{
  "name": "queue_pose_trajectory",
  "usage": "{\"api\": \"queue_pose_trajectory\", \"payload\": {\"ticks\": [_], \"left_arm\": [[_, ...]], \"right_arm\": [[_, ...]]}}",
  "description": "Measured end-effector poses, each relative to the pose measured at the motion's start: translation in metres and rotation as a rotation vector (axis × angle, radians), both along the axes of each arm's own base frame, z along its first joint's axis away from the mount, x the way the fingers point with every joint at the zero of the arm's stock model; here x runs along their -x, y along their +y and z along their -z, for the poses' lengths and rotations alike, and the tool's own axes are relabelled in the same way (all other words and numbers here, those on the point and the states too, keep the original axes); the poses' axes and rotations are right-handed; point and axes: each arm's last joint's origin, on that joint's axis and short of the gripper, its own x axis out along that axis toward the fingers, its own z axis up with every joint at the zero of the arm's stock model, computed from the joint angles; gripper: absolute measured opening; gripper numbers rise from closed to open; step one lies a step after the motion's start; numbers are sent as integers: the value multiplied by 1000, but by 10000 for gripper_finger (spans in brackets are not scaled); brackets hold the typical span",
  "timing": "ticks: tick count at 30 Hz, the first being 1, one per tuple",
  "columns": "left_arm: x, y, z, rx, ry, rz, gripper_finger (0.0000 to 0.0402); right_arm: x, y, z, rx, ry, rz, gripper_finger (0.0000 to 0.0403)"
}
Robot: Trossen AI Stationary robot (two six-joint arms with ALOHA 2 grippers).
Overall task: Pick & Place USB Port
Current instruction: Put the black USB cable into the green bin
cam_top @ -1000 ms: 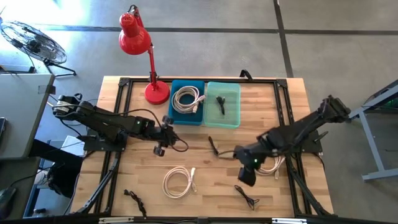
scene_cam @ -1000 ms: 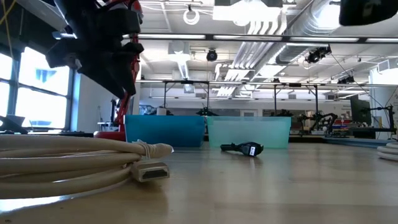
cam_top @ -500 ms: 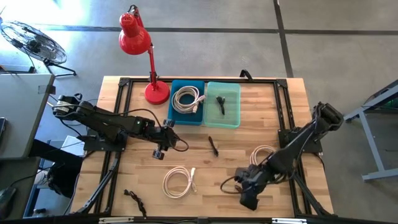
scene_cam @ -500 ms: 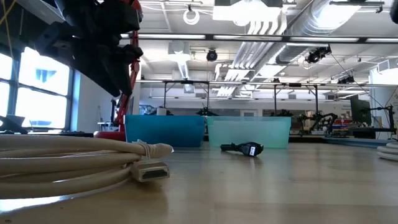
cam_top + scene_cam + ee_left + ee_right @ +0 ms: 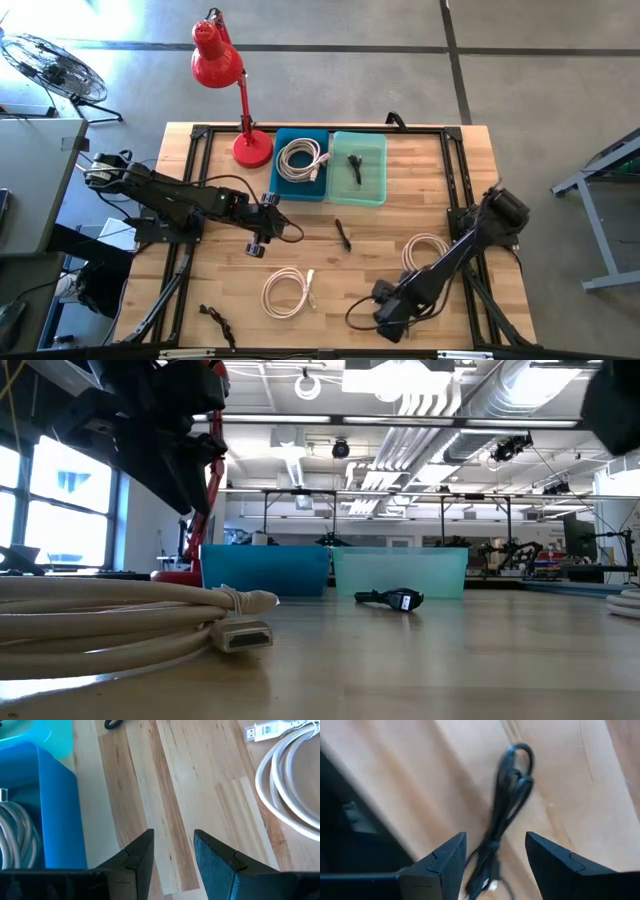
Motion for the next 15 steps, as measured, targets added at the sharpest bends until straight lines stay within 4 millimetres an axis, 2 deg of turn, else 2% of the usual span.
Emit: {"api": "queue_pose_trajectory", "payload": {"ticks": [5, 8, 10, 14, 15], "left_arm": [[0, 0, 0, 0, 1, 0, 136], [0, 0, 0, -2, 1, 3, 136], [0, 0, 0, -2, 1, 4, 136], [0, 0, 0, -3, 2, 4, 136], [0, 0, 0, -3, 1, 5, 136]], "right_arm": [[-4, 1, 30, 56, 80, -10, 197], [-7, 0, 40, 54, 131, -5, 186], [-9, -3, 42, 52, 153, 3, 156], [-9, -11, 41, 66, 179, 13, 40], [-10, -12, 40, 70, 174, 15, 27]]}}
